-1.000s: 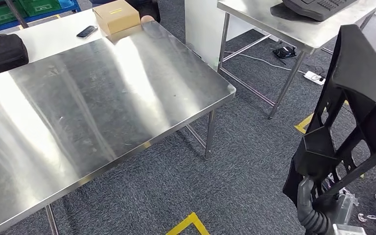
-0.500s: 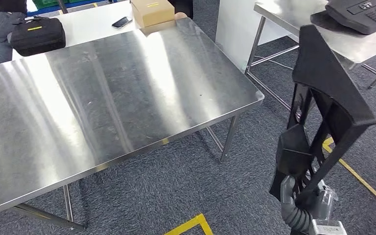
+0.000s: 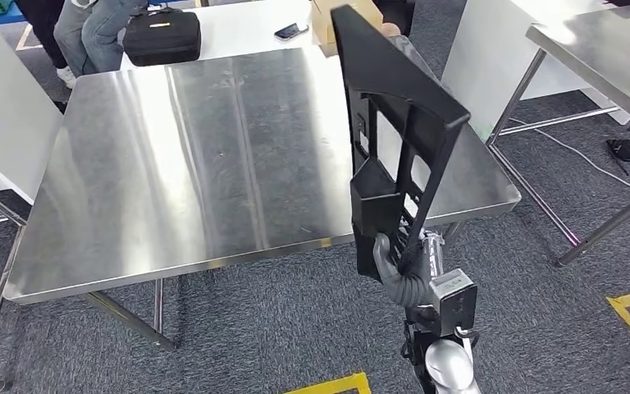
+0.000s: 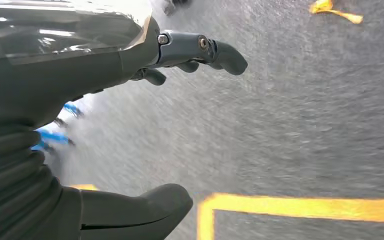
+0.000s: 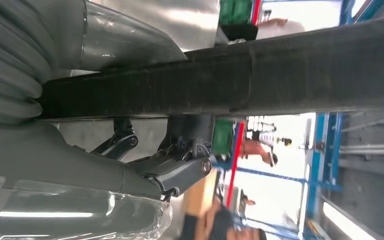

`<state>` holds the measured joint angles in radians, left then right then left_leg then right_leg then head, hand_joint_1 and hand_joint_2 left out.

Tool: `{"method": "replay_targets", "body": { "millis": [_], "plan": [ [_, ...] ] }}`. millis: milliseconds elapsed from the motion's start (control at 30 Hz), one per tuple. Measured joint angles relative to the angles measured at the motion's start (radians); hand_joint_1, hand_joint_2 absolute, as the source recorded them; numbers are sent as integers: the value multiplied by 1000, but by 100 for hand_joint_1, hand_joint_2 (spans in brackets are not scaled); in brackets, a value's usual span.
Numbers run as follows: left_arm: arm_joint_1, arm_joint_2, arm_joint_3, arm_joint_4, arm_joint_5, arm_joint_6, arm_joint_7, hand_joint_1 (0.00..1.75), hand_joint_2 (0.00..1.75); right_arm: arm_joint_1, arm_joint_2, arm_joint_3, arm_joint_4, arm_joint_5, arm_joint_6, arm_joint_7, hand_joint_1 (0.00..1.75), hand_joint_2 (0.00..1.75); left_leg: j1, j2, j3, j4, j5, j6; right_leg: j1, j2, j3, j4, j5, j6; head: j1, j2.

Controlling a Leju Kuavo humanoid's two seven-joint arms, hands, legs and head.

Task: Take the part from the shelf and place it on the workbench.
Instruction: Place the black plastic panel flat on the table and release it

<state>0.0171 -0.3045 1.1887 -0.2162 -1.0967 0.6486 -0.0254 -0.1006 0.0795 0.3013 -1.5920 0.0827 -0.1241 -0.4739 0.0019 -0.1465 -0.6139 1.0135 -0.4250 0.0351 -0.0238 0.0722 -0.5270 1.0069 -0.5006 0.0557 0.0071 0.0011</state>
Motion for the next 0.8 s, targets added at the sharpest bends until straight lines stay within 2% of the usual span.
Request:
{"method": "replay_targets", "body": {
  "millis": [33,67,100,167,200,233,267,300,333,367,400,467,500,567,600,667,733,800],
  "plan": [
    [-3,1,-18,29,-31,25,20,0,175,-12,-5,7,16,-16,6,-6,175,175,2,-1,-4,0,2,-6,-2,-11,2,-2,3,-7,0,0],
    [-7,0,-35,48,-55,38,39,0,175,-25,-10,13,31,-29,12,-12,175,175,1,17,-11,9,-3,-10,-4,-23,4,-4,5,-14,-1,0],
    [-13,0,-51,60,-72,43,53,0,175,-37,-14,18,45,-39,16,-18,175,175,0,46,-25,34,-18,-15,-7,-35,7,-7,7,-21,-5,0],
    [-22,3,-73,78,-86,48,70,0,175,-53,-23,24,68,-49,22,-25,175,175,0,116,-81,144,-73,-21,-4,-63,10,-9,6,-32,-13,0],
    [-24,6,-79,84,-88,49,72,0,175,-58,-28,26,78,-52,23,-27,175,175,1,132,-117,214,-101,-24,-2,-78,10,-9,5,-35,-15,0],
    [-26,9,-85,91,-89,49,73,0,175,-60,-32,29,87,-54,23,-28,175,175,3,140,-147,268,-116,-26,0,-93,10,-9,3,-37,-16,0],
    [-27,12,-89,97,-90,49,72,0,175,-63,-37,32,94,-56,23,-29,175,175,4,143,-161,289,-114,-27,1,-109,11,-9,1,-38,-16,0],
    [-29,14,-91,102,-92,49,71,0,175,-65,-40,35,100,-58,23,-29,175,175,4,147,-152,269,-93,-27,2,-123,13,-9,-1,-39,-16,0],
    [-30,16,-93,106,-93,49,70,0,175,-67,-42,38,104,-59,23,-30,175,175,5,153,-129,222,-63,-26,2,-135,16,-9,-4,-38,-16,0],
    [-31,18,-94,110,-95,49,68,0,175,-70,-44,40,108,-59,23,-30,175,175,5,163,-97,161,-32,-24,2,-144,20,-9,-7,-37,-17,0],
    [-32,19,-95,112,-98,49,66,0,175,-72,-45,41,111,-60,22,-30,175,175,4,183,-65,102,-12,-22,3,-150,23,-9,-10,-33,-17,0],
    [-35,21,-99,117,-106,48,59,0,175,-83,-50,43,120,-70,21,-41,175,175,-2,212,-24,35,-4,-15,12,-161,22,-8,-17,-24,-16,0],
    [-36,21,-100,118,-109,48,56,0,175,-92,-52,44,129,-80,20,-52,175,175,-6,218,-17,22,-9,-11,17,-167,23,-8,-19,-20,-14,0],
    [-35,19,-95,109,-93,49,57,0,175,-116,-57,48,153,-104,10,-77,175,175,-10,204,-15,17,-9,3,22,-179,28,-12,-21,-11,-11,0],
    [-33,15,-87,93,-76,50,57,0,175,-125,-62,49,162,-112,-2,-84,175,175,-12,199,-14,14,-7,8,22,-176,30,-14,-20,-8,-11,0],
    [-27,1,-47,43,-44,53,23,0,175,-130,-78,48,165,-117,-43,-86,175,175,-12,189,-9,11,-4,14,24,-166,33,-20,-22,-16,-8,0],
    [-22,-11,33,-3,-28,54,-79,0,175,-106,-100,43,140,-91,-111,-78,175,175,-12,180,-7,12,-5,15,22,-162,38,-27,-24,-29,-5,0],
    [-21,-20,131,-33,2,54,-204,0,175,-55,-121,33,84,-35,-196,-69,175,175,-13,174,-8,12,-7,17,21,-164,41,-31,-24,-29,-5,0]
  ]
}}
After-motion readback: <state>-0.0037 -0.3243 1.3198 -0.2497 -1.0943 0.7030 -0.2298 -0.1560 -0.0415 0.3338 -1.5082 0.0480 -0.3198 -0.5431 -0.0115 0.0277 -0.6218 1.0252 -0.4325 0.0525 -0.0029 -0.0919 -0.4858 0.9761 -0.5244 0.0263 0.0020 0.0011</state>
